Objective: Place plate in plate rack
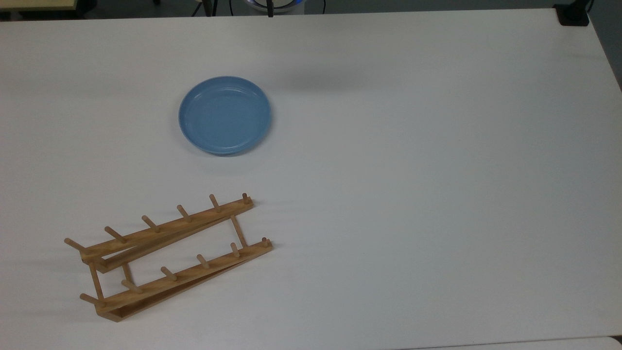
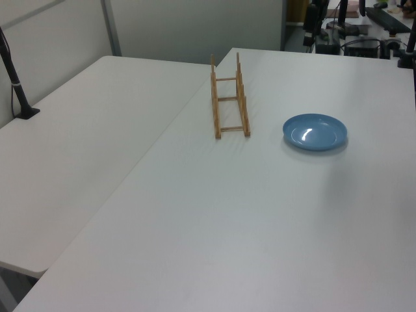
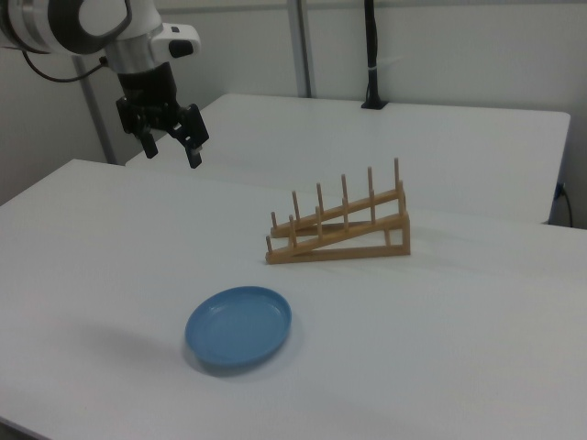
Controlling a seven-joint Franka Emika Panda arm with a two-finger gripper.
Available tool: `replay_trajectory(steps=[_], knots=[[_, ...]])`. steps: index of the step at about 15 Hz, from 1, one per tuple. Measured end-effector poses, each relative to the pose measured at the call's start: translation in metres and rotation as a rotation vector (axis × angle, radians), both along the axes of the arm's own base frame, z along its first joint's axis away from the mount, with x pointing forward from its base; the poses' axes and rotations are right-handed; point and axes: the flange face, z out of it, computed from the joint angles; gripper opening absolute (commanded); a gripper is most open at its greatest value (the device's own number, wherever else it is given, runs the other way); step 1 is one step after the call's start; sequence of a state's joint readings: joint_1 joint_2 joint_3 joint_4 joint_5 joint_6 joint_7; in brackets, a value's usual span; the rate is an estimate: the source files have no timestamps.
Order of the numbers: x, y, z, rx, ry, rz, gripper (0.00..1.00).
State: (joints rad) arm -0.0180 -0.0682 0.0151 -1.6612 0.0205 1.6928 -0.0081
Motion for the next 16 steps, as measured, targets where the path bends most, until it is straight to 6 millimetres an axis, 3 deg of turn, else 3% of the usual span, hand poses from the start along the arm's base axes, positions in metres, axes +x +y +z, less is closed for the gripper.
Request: replay_trajectory(steps=[16], knots=[[0.0, -0.0049, 0.0002, 0.002, 0.0, -0.021, 1.0]])
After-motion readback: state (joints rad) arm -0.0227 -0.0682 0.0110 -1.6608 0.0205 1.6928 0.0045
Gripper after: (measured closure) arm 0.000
